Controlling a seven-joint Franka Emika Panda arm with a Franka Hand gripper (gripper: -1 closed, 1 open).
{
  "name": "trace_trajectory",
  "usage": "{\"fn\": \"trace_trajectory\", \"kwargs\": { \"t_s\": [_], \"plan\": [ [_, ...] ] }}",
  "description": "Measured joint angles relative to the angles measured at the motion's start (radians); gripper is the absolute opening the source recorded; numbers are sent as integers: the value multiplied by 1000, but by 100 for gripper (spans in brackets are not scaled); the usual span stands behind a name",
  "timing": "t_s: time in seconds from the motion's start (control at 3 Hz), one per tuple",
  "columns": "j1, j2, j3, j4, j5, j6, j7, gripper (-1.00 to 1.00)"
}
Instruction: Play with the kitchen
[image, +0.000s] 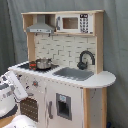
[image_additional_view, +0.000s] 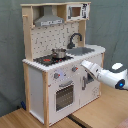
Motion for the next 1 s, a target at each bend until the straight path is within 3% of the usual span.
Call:
{"fn": "trace_trajectory", "kwargs": {
  "t_s": [0.67, 1.0],
  "plan": [
    [95, 2, -101, 26, 0, -124, -89, 100],
    [94, 21, -154, 80, 3, -190, -122, 100]
  ]
}}
